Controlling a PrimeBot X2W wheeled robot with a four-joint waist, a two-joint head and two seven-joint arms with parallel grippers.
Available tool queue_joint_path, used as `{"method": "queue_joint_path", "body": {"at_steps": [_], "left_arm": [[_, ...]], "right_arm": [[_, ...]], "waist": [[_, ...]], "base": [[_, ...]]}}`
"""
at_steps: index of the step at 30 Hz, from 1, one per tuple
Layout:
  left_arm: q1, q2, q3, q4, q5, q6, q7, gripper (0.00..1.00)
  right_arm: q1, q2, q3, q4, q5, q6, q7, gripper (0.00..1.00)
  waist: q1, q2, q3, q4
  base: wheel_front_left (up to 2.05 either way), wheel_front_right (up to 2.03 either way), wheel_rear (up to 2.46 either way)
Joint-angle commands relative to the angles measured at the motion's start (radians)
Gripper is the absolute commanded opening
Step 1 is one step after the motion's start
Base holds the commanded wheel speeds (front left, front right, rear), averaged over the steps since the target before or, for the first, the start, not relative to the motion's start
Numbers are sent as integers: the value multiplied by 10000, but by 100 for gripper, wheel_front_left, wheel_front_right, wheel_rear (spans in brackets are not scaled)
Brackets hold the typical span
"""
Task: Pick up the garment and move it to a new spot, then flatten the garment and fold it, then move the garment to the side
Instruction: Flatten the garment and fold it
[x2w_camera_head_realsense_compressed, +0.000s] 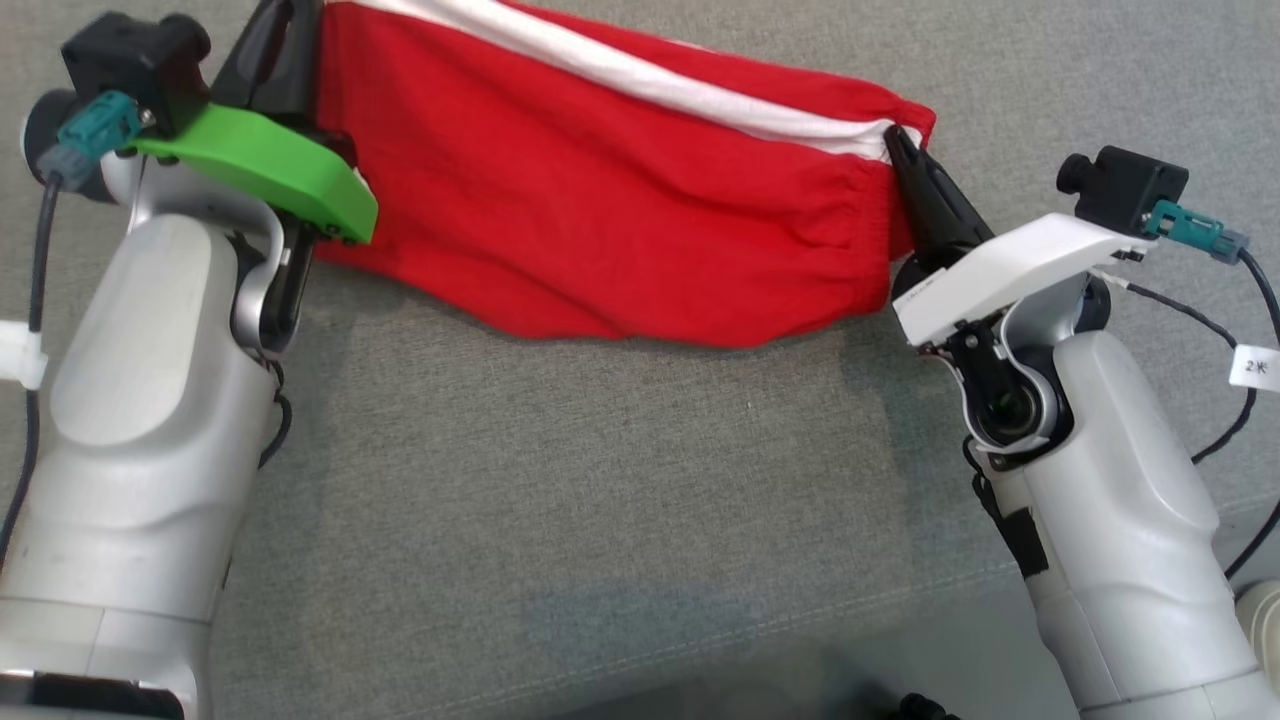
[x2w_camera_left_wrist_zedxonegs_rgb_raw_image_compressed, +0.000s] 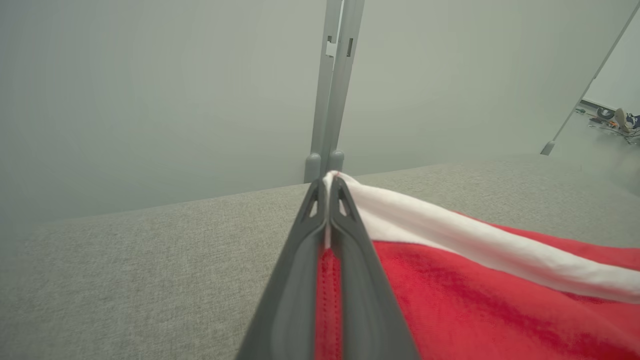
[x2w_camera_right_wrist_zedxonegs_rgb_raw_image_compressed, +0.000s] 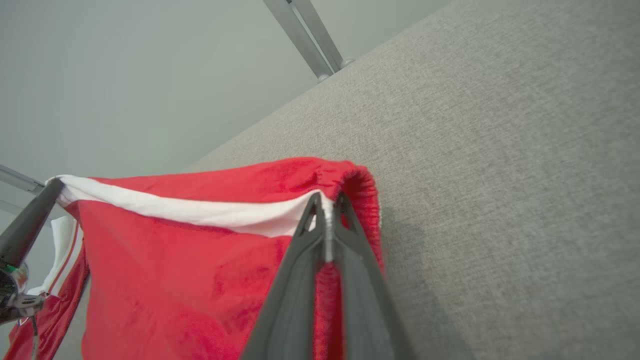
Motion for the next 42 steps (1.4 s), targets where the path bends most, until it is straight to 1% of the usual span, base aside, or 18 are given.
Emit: {"method": "queue_joint_path", "body": {"at_steps": [1,11,12,13,14,15,20,24,29,32,36,39,42], "left_arm": [[-231,30,8,81,32,-16,-35,0],[-1256,18,-87,1476,220,152,-198,0],[-1312,9,-79,1585,239,173,-227,0],[-1353,-12,-74,1703,247,218,-271,0],[-1404,-35,-86,1802,258,227,-316,42],[-1451,-30,-95,1907,297,263,-352,100],[-1510,-86,-135,2302,376,295,-558,100],[-1250,-119,-99,2519,392,330,-641,100],[-717,-146,-87,2724,397,374,-700,100],[-337,-189,-126,2856,381,393,-707,100],[156,-174,-312,3205,429,365,-543,100],[416,-190,-573,3498,559,403,-159,100],[612,-330,-666,3720,423,346,180,100]], "right_arm": [[-165,-8,38,74,142,-4,-93,0],[-1172,-4,800,1326,621,-4,-732,0],[-1244,-6,873,1447,692,-4,-721,8],[-1314,-6,965,1541,722,-4,-733,58],[-1392,-5,1025,1646,775,-4,-769,100],[-1452,-5,1085,1730,830,-4,-810,100],[-1515,-8,1275,1993,985,-4,-942,100],[-1113,-22,1144,1934,579,-4,-920,100],[-252,-223,742,1537,48,-4,-866,100],[396,-297,325,1054,-366,-4,-1017,100],[1433,-250,-163,151,-1219,-4,-1380,100],[2282,-229,-312,-718,-2289,-2,-1867,100],[3099,-117,-587,-1414,-3152,-2,-2270,100]], "waist": [[-1,-1,225,-162],[-1,-1,526,-269],[-1,-1,537,-273],[-1,-1,545,-274],[-1,-1,553,-273],[-1,-1,553,-271],[-1,-1,402,-222],[-1,-1,67,-102],[-1,-1,-510,86],[-1,-1,-865,175],[-1,-1,-1251,209],[-1,-1,-1459,238],[-1,-1,-1647,240]], "base": [[0,0,0],[0,0,0],[0,0,0],[0,0,0],[0,0,0],[0,0,0],[0,0,0],[0,0,0],[0,0,0],[0,0,0],[0,0,0],[0,0,0],[0,0,0]]}}
